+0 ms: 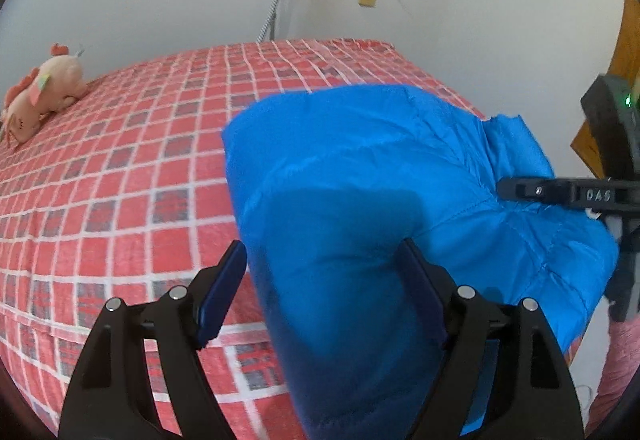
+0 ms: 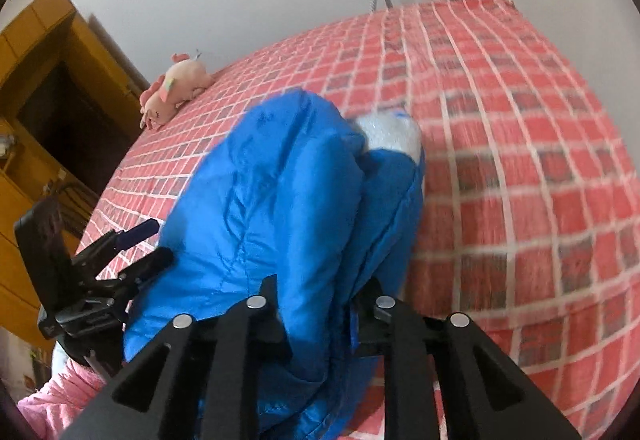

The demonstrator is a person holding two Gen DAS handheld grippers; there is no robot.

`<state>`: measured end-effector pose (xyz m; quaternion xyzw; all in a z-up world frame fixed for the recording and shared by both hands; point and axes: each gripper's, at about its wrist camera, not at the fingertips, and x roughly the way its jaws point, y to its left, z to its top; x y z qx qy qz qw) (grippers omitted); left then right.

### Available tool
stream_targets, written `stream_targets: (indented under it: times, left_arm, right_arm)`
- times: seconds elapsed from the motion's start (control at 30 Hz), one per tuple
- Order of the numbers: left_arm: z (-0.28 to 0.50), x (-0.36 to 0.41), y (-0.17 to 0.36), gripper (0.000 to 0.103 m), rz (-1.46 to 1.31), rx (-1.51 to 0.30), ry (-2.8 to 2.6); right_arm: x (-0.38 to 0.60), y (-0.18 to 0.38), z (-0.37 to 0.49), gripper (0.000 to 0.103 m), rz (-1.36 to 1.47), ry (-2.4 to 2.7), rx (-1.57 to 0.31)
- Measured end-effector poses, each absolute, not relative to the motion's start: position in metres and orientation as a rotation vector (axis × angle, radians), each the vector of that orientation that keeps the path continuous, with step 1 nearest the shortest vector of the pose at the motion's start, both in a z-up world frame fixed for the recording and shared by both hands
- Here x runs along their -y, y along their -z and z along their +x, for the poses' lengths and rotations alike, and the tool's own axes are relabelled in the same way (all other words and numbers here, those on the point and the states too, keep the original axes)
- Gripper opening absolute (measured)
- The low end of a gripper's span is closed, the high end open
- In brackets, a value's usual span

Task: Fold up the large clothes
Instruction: 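Grasp the folded bundle edge with the right gripper and fold it over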

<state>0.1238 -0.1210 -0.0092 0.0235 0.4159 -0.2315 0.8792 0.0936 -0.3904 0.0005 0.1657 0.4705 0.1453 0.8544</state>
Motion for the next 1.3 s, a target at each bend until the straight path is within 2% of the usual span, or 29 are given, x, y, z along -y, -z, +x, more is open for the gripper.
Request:
stream_targets:
  times: [0.2, 0.33, 0.53, 0.67, 0.77, 0.83, 1.07, 1.3]
  left_arm:
    - [0.125, 0.126, 0.025, 0.078, 0.043, -0.886, 0.484]
    - [0.124, 0.119, 0.015, 0.076, 0.034, -0.900, 0.479]
    - [0.103, 0.102, -0.008, 0.076, 0.035, -0.828, 0.448]
    - [0.088, 0.106, -0.010, 0.076, 0.046, -0.820, 0.450]
    - [0.081, 0.110, -0.007, 0.076, 0.065, -0.810, 0.458]
    - [0.077, 0.112, -0.005, 0.076, 0.079, -0.800, 0.452]
    - [0.075, 0.115, 0.015, 0.077, 0.077, -0.844, 0.483]
    - [0.078, 0.114, 0.036, 0.079, 0.043, -0.869, 0.503]
  right_arm:
    - [0.398, 0.024, 0.084, 0.030, 0.409, -0.302, -0.956]
    - [0.399, 0.003, 0.076, 0.048, 0.327, -0.231, -0.957]
    - [0.370, -0.063, 0.040, 0.047, 0.052, -0.104, -0.833]
    - [0.338, -0.077, 0.026, 0.040, -0.027, -0.205, -0.831]
    - [0.322, -0.067, 0.019, 0.028, -0.033, -0.285, -0.884]
    - [0.318, -0.059, 0.014, 0.025, -0.069, -0.256, -0.891]
    - [0.323, -0.016, 0.000, 0.023, -0.069, -0.197, -0.962]
    - [0.342, 0.032, -0.006, 0.024, 0.133, -0.218, -0.920]
